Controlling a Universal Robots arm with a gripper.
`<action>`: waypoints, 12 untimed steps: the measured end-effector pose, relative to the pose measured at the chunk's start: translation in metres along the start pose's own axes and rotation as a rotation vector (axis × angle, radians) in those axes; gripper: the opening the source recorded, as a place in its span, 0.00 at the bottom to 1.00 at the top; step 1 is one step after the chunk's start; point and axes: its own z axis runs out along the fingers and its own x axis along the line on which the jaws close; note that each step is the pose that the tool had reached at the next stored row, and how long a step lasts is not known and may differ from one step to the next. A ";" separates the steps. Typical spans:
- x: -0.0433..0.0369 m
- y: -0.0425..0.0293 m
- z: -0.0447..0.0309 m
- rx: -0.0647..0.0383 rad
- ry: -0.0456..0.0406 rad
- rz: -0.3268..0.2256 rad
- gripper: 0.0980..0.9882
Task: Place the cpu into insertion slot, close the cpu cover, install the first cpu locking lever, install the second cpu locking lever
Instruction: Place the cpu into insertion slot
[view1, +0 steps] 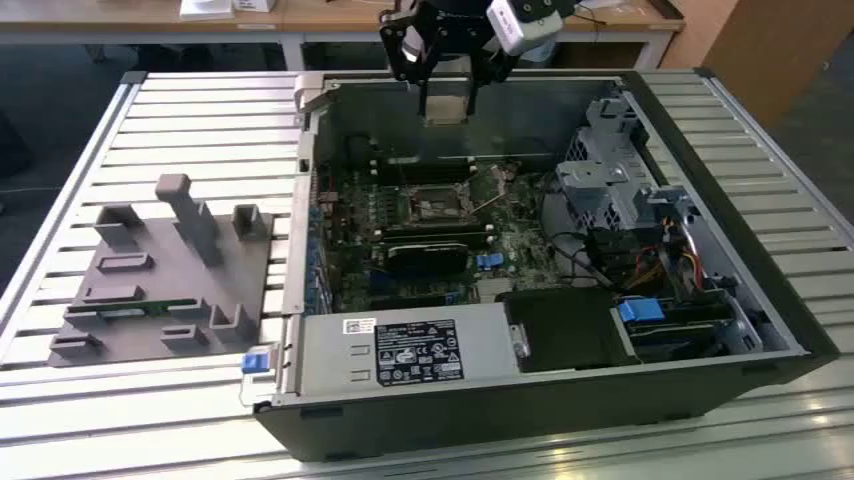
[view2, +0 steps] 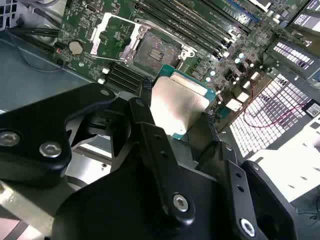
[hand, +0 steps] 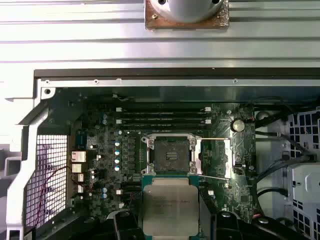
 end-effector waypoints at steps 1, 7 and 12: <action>0.0000 0.0000 0.0000 0.000 0.0000 0.000 0.49; 0.0000 0.0000 0.0001 0.000 -0.0019 0.022 0.49; 0.0002 -0.0001 0.0007 -0.002 -0.0091 0.103 0.49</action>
